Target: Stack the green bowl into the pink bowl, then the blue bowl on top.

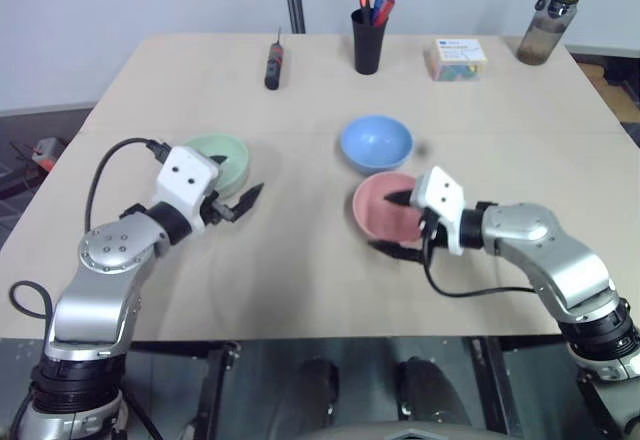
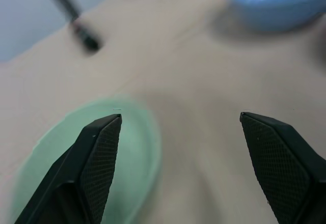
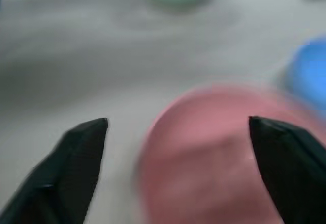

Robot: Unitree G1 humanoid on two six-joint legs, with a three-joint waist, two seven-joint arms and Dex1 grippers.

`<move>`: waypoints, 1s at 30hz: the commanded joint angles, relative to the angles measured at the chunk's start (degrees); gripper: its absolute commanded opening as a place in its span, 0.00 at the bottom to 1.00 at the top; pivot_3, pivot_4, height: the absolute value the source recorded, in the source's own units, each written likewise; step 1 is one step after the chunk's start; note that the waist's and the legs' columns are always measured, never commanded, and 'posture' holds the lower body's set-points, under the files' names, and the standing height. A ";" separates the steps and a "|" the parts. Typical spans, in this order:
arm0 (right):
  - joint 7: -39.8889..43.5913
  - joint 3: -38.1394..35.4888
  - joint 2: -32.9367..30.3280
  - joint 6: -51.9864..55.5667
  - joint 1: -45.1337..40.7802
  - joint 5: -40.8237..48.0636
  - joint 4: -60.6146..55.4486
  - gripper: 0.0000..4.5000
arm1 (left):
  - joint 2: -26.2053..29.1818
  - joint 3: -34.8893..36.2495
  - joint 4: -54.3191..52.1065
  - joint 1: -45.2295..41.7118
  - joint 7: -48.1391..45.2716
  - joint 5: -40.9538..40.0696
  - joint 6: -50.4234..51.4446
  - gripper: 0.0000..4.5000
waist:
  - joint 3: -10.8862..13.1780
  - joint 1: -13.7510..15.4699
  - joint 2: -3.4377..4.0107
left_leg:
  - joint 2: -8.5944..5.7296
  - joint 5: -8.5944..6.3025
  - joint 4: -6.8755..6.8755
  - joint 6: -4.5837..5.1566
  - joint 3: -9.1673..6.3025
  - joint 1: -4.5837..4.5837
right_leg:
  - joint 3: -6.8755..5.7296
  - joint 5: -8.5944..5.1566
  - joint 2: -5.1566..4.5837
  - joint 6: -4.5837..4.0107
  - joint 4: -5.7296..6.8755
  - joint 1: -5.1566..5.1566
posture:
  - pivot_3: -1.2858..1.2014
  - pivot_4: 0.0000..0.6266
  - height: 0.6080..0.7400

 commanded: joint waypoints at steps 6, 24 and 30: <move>0.18 -2.27 0.24 -4.08 -3.65 1.85 -2.19 0.98 | 7.69 -15.07 3.95 -10.57 -2.95 12.57 5.98 0.88 | 0.01 -0.08 -0.01 | -0.01 0.01 -0.01 -0.02 0.03 0.00 | 0.01 0.00 0.03 0.00 -0.01 -0.01 | 0.52 0.24 1.00; -2.69 -7.30 -2.63 -10.52 4.42 -0.52 -3.22 1.00 | 1.75 -15.97 8.25 -22.96 -18.39 5.88 -4.43 0.03 | 0.06 0.22 -0.11 | 0.03 0.11 0.04 -0.18 0.10 -0.33 | 0.07 0.00 0.05 0.00 0.02 -0.30 | 0.52 0.24 1.00; -3.30 -17.58 -6.39 -11.70 18.35 0.85 -8.69 1.00 | -4.03 -19.05 12.20 -32.29 -32.70 -1.92 -20.67 0.03 | 0.05 1.09 -0.13 | -0.03 0.13 0.30 -0.20 -0.01 -1.01 | -0.06 0.01 -0.03 0.01 0.06 -0.83 | 0.52 0.24 1.00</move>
